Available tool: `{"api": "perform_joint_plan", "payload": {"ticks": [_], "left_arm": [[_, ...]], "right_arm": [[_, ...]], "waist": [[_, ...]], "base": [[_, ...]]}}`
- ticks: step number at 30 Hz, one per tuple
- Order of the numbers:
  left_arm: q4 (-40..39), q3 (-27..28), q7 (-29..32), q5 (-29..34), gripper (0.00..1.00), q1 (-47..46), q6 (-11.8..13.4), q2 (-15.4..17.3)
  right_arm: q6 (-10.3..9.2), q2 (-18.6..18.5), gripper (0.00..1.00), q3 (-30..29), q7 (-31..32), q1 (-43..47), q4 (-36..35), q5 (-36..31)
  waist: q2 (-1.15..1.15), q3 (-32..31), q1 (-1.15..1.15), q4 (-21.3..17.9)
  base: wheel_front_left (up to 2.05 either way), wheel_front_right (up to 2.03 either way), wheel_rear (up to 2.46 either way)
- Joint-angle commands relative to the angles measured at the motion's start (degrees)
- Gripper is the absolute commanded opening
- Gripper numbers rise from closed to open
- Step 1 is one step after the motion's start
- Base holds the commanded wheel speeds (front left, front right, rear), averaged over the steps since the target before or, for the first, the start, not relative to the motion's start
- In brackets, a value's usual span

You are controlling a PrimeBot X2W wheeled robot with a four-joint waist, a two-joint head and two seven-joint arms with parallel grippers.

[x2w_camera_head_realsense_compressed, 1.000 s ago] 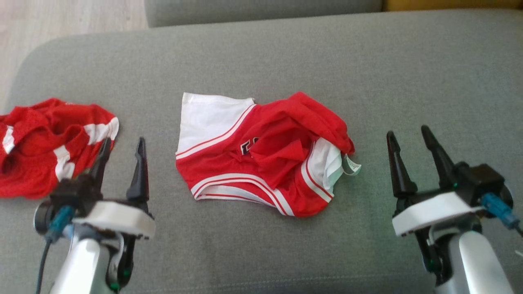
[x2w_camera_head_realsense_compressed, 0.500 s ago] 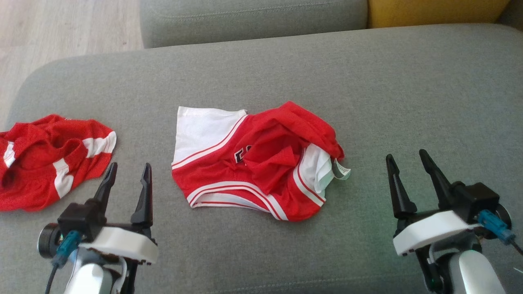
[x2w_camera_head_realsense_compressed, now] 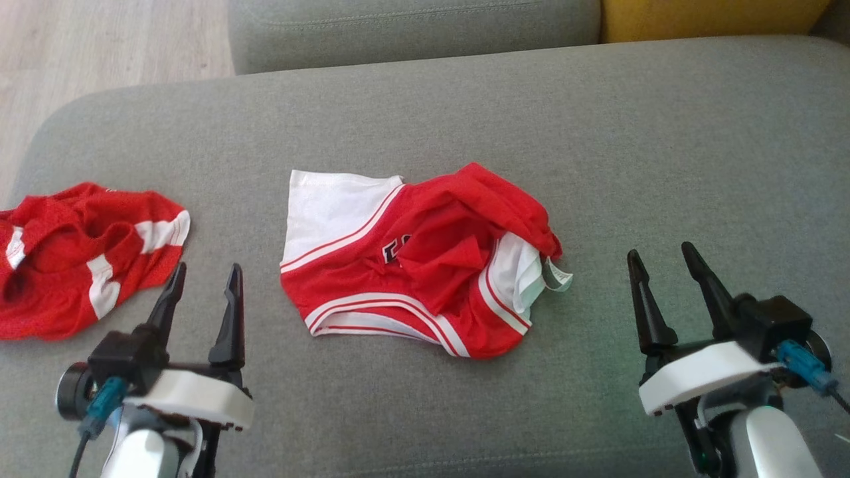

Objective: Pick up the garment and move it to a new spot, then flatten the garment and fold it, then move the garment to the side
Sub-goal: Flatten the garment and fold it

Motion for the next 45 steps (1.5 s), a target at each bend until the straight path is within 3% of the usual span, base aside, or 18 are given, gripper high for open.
{"api": "perform_joint_plan", "payload": {"ticks": [1, 6, 14, 23, 25, 34, 40, 45], "left_arm": [[-1.82, 2.56, -0.71, 0.4, 1.0, -2.04, -0.07, 0.97], [-1.86, 2.47, -0.71, 0.64, 1.0, -2.5, -0.21, 0.81], [-1.79, 1.67, -0.71, 1.42, 1.0, -5.37, -0.74, 0.11], [-1.19, 2.23, -0.71, 2.11, 1.0, -7.64, -1.83, -0.56], [-1.03, 2.3, -0.71, 2.36, 1.0, -7.98, -2.02, -0.79], [-0.87, 3.07, -0.71, 3.28, 1.0, -8.63, -2.51, -1.87], [-0.85, 3.65, -0.71, 3.9, 1.0, -9.15, -2.85, -2.56], [-0.64, 3.64, -0.71, 4.53, 1.0, -9.96, -3.47, -3.21]], "right_arm": [[-0.04, -0.19, 1.0, 1.24, 0.15, -1.17, -2.33, -0.07], [-0.04, -0.19, 1.0, 2.44, 1.09, -1.4, -1.75, 0.33], [-0.04, -0.19, 1.0, 11.16, 7.53, -3.06, 3.98, 4.42], [-0.04, -0.19, 1.0, 13.75, 5.21, -9.45, 11.8, 6.86], [-0.04, -0.19, 0.03, 13.21, 4.78, -10.29, 13.1, 6.97], [-0.04, -0.55, 0.0, 6.18, 2.82, -12.02, 12.13, 4.15], [-0.04, -4.94, 0.0, -1.96, 4.72, -16.27, 10.41, 1.88], [-0.04, -8.09, 0.0, -5.91, 9.07, -18.85, 13.11, 1.56]], "waist": [[0.0, 0.07, 0.0, 0.04], [0.0, 0.75, 0.0, 0.34], [0.0, 3.75, 0.0, 2.02], [0.0, 6.4, 0.0, 3.66], [0.0, 6.65, 0.0, 3.94], [0.0, 7.37, 0.0, 4.01], [0.0, 7.99, 0.0, 3.82], [0.0, 8.91, 0.0, 4.56]], "base": [[0.0, 0.0, 0.0], [0.0, 0.0, 0.0], [0.0, 0.0, 0.0], [0.0, 0.0, 0.0], [0.0, 0.0, 0.0], [0.0, 0.0, 0.0], [0.0, 0.0, 0.0], [0.0, 0.0, 0.0]]}}
